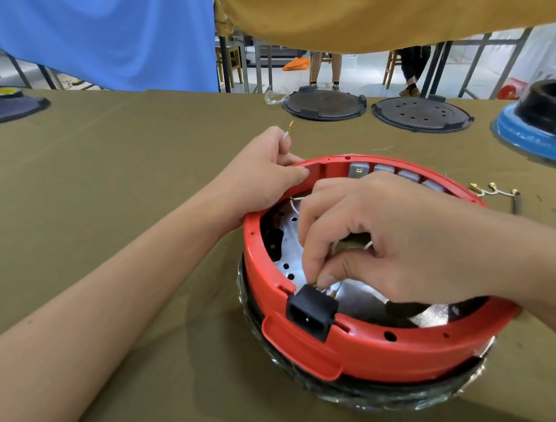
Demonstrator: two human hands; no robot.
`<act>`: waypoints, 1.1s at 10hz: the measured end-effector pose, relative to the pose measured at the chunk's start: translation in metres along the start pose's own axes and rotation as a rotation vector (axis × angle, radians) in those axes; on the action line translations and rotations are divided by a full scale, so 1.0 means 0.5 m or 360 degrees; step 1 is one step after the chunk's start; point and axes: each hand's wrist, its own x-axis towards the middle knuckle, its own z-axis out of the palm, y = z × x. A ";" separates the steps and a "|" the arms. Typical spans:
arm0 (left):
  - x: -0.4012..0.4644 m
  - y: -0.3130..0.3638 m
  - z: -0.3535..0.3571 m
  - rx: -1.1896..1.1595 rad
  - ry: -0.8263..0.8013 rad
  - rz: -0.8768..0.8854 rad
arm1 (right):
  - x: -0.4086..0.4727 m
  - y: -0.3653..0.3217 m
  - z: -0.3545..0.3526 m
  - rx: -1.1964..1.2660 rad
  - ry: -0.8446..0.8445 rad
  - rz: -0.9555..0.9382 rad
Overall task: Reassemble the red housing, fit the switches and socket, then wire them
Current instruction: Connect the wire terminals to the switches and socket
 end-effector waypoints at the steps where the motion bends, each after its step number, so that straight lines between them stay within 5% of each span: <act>1: 0.000 0.000 -0.001 0.0004 -0.0010 0.0012 | -0.006 0.005 -0.004 0.0024 0.0012 0.0039; 6: 0.000 -0.007 -0.006 -0.0017 -0.0050 0.0051 | -0.008 0.071 -0.074 -0.0035 -0.0177 0.0404; 11: 0.003 -0.011 -0.008 0.0000 -0.0038 0.0038 | -0.009 0.092 -0.064 -0.0058 0.0100 0.0388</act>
